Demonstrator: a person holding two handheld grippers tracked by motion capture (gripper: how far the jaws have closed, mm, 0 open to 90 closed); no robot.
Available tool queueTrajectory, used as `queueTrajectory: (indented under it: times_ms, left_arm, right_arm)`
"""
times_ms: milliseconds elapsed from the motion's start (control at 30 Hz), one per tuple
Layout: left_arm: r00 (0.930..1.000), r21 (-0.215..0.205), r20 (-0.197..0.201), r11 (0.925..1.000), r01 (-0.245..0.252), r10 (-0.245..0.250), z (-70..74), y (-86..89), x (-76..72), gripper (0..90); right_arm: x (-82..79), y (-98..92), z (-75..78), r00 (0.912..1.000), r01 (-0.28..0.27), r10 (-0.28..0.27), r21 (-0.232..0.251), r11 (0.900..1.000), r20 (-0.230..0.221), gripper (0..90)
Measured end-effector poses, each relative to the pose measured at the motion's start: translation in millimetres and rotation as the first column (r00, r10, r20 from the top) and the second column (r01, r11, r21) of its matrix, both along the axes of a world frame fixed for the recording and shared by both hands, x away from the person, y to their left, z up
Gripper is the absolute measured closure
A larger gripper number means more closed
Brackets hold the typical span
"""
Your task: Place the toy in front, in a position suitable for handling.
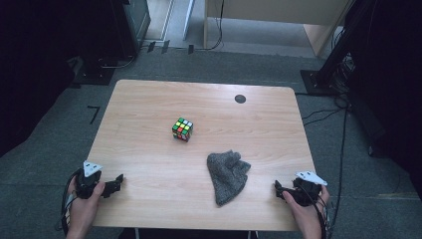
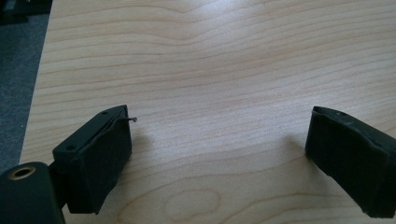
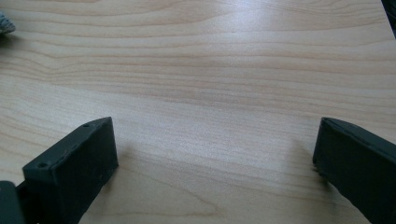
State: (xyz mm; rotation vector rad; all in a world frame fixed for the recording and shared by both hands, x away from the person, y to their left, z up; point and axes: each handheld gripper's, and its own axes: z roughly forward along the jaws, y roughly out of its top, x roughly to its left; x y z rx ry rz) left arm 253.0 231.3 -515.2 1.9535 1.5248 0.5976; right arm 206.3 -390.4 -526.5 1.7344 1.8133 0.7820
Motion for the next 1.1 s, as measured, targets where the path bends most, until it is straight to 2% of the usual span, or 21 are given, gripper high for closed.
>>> queueTrajectory:
  times_ms: [100, 167, 200, 300, 333, 367, 467, 600, 667, 700, 733, 800, 900, 1000, 1033, 1067, 1100]
  left_arm:
    - [1.0000, 0.015, 0.003, 0.9998, 0.009, -0.009, -0.7, -2.2, 0.5, 7.1]
    - [0.9999, 0.014, 0.009, 0.9998, 0.013, -0.013, -1.3, -2.1, 1.0, 6.9]
    - [0.9998, 0.013, 0.012, 0.9998, 0.013, -0.013, -1.6, -2.1, 1.2, 6.8]
    - [0.9997, 0.011, 0.021, 0.9999, 0.009, -0.009, -2.5, -2.5, 1.1, 6.4]
    - [0.9998, 0.010, 0.021, 0.9999, 0.007, -0.007, -2.5, -2.6, 1.2, 6.4]
    - [0.9998, 0.010, 0.021, 0.9999, 0.007, -0.007, -2.5, -2.6, 1.2, 6.4]
    - [0.9998, 0.011, 0.021, 0.9999, 0.007, -0.007, -2.5, -2.6, 1.1, 6.4]
    - [0.9997, 0.012, 0.022, 0.9999, 0.008, -0.008, -2.5, -2.7, 1.1, 6.6]
    - [0.9997, 0.012, 0.022, 0.9999, 0.008, -0.009, -2.5, -2.7, 1.1, 6.6]
    - [0.9997, 0.012, 0.022, 0.9999, 0.008, -0.009, -2.5, -2.7, 1.1, 6.6]
    - [0.9997, 0.011, 0.022, 0.9999, 0.008, -0.009, -2.5, -2.7, 1.1, 6.6]
    - [0.9997, 0.010, 0.021, 0.9999, 0.008, -0.009, -2.5, -2.7, 1.2, 6.6]
    - [0.9998, 0.010, 0.021, 0.9999, 0.004, -0.004, -2.6, -3.2, 1.3, 6.6]
    - [0.9998, 0.011, 0.019, 0.9999, -0.011, 0.010, -2.5, -5.8, 0.8, 5.0]
    - [0.9999, 0.014, 0.009, 0.9999, 0.006, -0.006, -2.7, -6.7, 0.7, 5.0]
    - [0.9997, 0.017, -0.007, 0.9996, 0.024, -0.024, -2.4, -8.1, 0.9, 1.2]
    - [0.9996, 0.017, -0.012, 0.9995, 0.026, -0.026, -1.9, -9.8, 1.4, 0.0]
  right_arm:
    - [1.4, 3.1, 2.9, 0.9999, -0.007, 0.007, -0.008, 1.000, -0.009, 4.5]
    - [1.5, 8.9, 8.4, 0.9998, -0.002, 0.002, -0.035, 0.999, 0.022, 5.0]
    - [0.9, 12.6, 14.1, 0.9990, -0.005, 0.007, -0.026, 1.000, 0.044, 5.0]
    - [-1.6, 24.1, 36.7, 0.9910, -0.035, 0.023, 0.090, 0.995, 0.132, 5.1]
    - [-2.3, 35.9, 49.3, 0.9826, -0.075, 0.052, 0.126, 0.989, 0.178, 5.8]
    - [-2.3, 35.9, 49.3, 0.9826, -0.075, 0.052, 0.126, 0.989, 0.178, 5.8]
    - [-2.2, 57.4, 60.1, 0.9712, -0.142, 0.118, 0.105, 0.984, 0.207, 6.5]
    - [-0.9, 82.9, 66.6, 0.9618, -0.202, 0.176, 0.109, 0.973, 0.209, 7.0]
    - [-0.5, 93.6, 69.0, 0.9549, -0.227, 0.201, 0.103, 0.968, 0.219, 7.3]
    - [0.3, 104.4, 69.9, 0.9484, -0.253, 0.224, 0.109, 0.961, 0.224, 7.5]
    - [0.3, 104.4, 69.9, 0.9484, -0.253, 0.224, 0.109, 0.961, 0.224, 7.5]
    - [2.0, 115.9, 68.5, 0.9420, -0.281, 0.253, 0.109, 0.953, 0.221, 8.0]
    - [6.2, 133.2, 62.6, 0.9358, -0.302, 0.278, 0.088, 0.949, 0.217, 12.6]
    - [12.5, 153.3, 51.0, 0.9260, -0.345, 0.326, 0.072, 0.936, 0.190, 14.4]
    - [12.5, 153.3, 51.0, 0.9260, -0.345, 0.326, 0.072, 0.936, 0.190, 14.4]
    - [14.1, 157.6, 47.1, 0.9257, -0.350, 0.333, 0.073, 0.934, 0.180, 15.6]
    - [17.1, 164.2, 38.0, 0.9273, -0.355, 0.342, 0.066, 0.933, 0.152, 20.1]
